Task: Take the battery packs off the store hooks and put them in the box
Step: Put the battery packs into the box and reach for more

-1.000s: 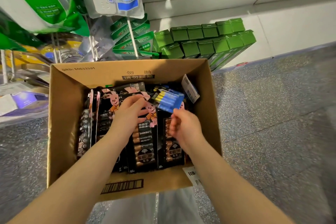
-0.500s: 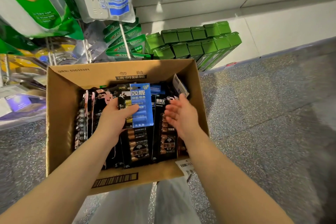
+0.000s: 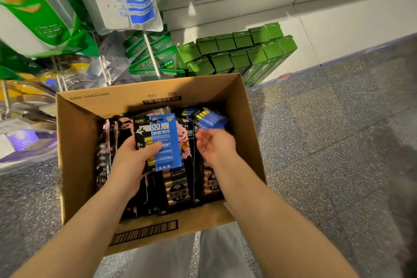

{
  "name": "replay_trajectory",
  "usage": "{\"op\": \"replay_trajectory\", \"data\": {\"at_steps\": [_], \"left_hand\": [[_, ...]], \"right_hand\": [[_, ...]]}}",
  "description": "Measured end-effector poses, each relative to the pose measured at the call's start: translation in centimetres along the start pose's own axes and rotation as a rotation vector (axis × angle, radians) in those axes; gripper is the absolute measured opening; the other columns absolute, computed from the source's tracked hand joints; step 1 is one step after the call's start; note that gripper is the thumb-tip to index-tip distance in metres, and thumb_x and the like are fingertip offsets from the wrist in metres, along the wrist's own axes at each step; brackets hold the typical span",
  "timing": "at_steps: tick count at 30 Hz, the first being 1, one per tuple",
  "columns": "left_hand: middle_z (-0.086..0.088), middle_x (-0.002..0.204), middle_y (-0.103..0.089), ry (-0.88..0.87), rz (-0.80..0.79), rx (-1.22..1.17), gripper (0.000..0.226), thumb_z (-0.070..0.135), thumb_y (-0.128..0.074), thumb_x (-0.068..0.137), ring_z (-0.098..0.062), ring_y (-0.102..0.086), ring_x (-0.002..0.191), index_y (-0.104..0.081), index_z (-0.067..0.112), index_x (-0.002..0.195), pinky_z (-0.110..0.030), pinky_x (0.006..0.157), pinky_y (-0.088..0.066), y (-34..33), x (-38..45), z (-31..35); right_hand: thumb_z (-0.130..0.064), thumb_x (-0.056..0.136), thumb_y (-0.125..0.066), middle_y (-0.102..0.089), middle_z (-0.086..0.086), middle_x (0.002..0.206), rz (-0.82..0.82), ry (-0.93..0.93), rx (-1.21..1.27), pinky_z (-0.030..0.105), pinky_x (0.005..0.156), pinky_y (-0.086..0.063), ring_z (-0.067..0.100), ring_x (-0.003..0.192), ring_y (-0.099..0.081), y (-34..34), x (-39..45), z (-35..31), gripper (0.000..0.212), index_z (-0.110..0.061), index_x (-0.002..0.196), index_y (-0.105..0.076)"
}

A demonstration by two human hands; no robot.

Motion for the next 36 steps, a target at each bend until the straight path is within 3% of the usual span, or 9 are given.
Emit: {"op": "replay_trajectory", "data": {"at_steps": [3, 7, 11, 19, 24, 27, 29, 33, 36], "left_hand": [[0.0, 0.096, -0.073, -0.015, 0.043, -0.058, 0.015, 0.008, -0.062, 0.094, -0.014, -0.072, 0.078, -0.061, 0.02, 0.102, -0.03, 0.063, -0.055, 0.4, 0.2, 0.6], [0.01, 0.079, -0.074, 0.032, 0.106, -0.138, 0.011, 0.025, -0.05, 0.102, -0.003, -0.068, 0.058, -0.057, 0.025, 0.094, -0.027, 0.058, -0.051, 1.0, 0.3, 0.9], [0.001, 0.093, -0.071, 0.095, 0.089, -0.144, 0.024, 0.038, -0.047, 0.102, -0.016, -0.067, 0.08, -0.062, 0.019, 0.105, -0.034, 0.069, -0.049, 1.5, 0.7, 0.2], [-0.006, 0.097, -0.073, 0.047, 0.058, -0.112, 0.029, 0.007, -0.064, 0.09, -0.017, -0.073, 0.076, -0.059, 0.013, 0.118, -0.033, 0.062, -0.057, 2.3, 0.7, -1.2], [-0.003, 0.099, -0.073, 0.009, 0.05, -0.1, 0.03, 0.005, -0.068, 0.086, -0.018, -0.073, 0.083, -0.06, 0.02, 0.11, -0.031, 0.065, -0.058, 2.2, 0.9, -0.6], [0.0, 0.099, -0.073, 0.006, 0.083, -0.093, 0.03, 0.006, -0.07, 0.086, -0.015, -0.073, 0.082, -0.061, 0.021, 0.11, -0.03, 0.065, -0.056, 2.8, 1.2, -0.4], [0.0, 0.1, -0.072, -0.002, 0.113, -0.095, 0.033, 0.007, -0.07, 0.086, -0.013, -0.072, 0.082, -0.059, 0.019, 0.115, -0.03, 0.067, -0.057, 3.2, 1.2, -0.2], [-0.002, 0.101, -0.071, 0.017, 0.143, -0.118, 0.029, 0.006, -0.07, 0.086, -0.018, -0.07, 0.087, -0.059, 0.024, 0.106, -0.036, 0.075, -0.055, 3.6, 0.8, -0.6], [-0.005, 0.106, -0.072, 0.032, 0.126, -0.101, 0.041, 0.006, -0.072, 0.083, -0.02, -0.071, 0.09, -0.058, 0.018, 0.12, -0.036, 0.075, -0.055, 3.4, 0.1, -1.2]], "right_hand": [[-0.008, 0.101, -0.041, -0.063, 0.003, 0.075, -0.101, 0.065, -0.145, 0.022, 0.056, -0.048, 0.011, 0.063, -0.06, 0.4, -2.3, 2.5, 0.019, -0.013, 0.091, -0.057], [-0.01, 0.102, -0.04, -0.061, 0.001, 0.073, -0.243, 0.133, -0.451, 0.018, 0.049, -0.046, 0.007, 0.058, -0.058, 0.9, -3.7, 4.1, 0.018, -0.013, 0.097, -0.057], [-0.007, 0.101, -0.04, -0.059, 0.0, 0.069, -0.323, 0.18, -0.706, 0.016, 0.039, -0.036, 0.006, 0.052, -0.054, 0.5, -3.8, 3.9, 0.023, -0.015, 0.089, -0.058], [-0.021, 0.1, -0.045, -0.062, 0.0, 0.067, -0.53, 0.232, -1.24, 0.014, 0.039, -0.038, 0.01, 0.053, -0.058, -2.0, -3.7, 5.1, 0.021, -0.01, 0.089, -0.06], [-0.029, 0.098, -0.05, -0.066, -0.006, 0.086, -0.372, 0.395, -1.228, 0.021, 0.063, -0.045, 0.007, 0.076, -0.062, -1.0, -2.7, 1.5, 0.012, -0.027, 0.089, -0.058], [-0.024, 0.097, -0.052, -0.063, -0.007, 0.096, -0.114, 0.546, -1.028, 0.017, 0.066, -0.045, 0.008, 0.087, -0.061, 0.6, -1.4, -2.3, 0.008, -0.025, 0.101, -0.059], [-0.024, 0.097, -0.053, -0.061, -0.008, 0.105, 0.051, 0.605, -0.942, 0.019, 0.073, -0.043, 0.01, 0.096, -0.059, 1.9, -0.6, -3.8, 0.021, -0.02, 0.117, -0.055], [-0.027, 0.091, -0.062, -0.052, -0.004, 0.119, 0.121, 0.461, -1.0, 0.03, 0.095, -0.042, 0.018, 0.113, -0.053, 3.9, 0.7, -1.8, 0.05, -0.013, 0.135, -0.043], [-0.032, 0.082, -0.069, -0.052, 0.004, 0.128, 0.115, 0.335, -1.03, 0.043, 0.102, -0.045, 0.025, 0.117, -0.053, 5.4, 1.1, 1.5, 0.063, -0.016, 0.136, -0.041]]}}
Point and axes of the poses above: each hand's wrist, its own x-axis towards the middle knuckle, its own y-axis out of the back of the hand, z = x × y, the point moved 5 cm from there along x, towards the middle knuckle
